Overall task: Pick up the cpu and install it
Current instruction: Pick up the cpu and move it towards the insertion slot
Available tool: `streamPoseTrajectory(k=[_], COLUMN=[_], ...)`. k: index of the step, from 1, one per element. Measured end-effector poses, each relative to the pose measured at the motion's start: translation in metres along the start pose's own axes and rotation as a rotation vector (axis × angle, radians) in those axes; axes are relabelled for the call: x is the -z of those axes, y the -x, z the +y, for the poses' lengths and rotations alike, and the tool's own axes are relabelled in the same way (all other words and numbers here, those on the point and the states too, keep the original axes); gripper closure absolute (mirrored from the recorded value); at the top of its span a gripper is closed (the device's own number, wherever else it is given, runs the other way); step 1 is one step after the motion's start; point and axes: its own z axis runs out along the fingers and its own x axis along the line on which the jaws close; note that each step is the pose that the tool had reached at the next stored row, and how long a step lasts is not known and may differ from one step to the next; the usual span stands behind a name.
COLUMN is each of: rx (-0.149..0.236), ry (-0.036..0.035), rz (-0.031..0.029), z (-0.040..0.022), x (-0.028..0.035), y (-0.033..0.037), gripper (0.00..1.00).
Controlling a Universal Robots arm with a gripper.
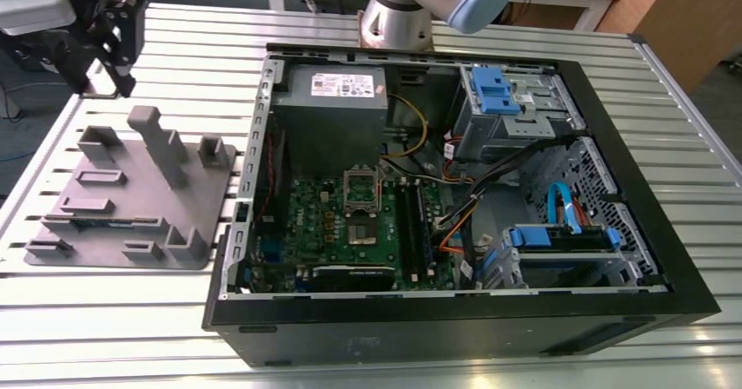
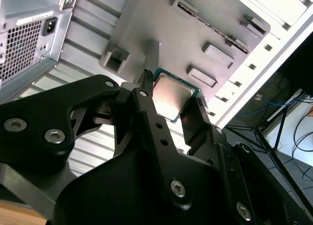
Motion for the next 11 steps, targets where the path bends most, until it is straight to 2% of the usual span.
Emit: streamPoseTrajectory(k=[11], rx=[0.0], ry=[0.0001], rz=[-0.0001], z=[0.0005], x=[-0.0003], y=[0.0292], gripper=[0.53])
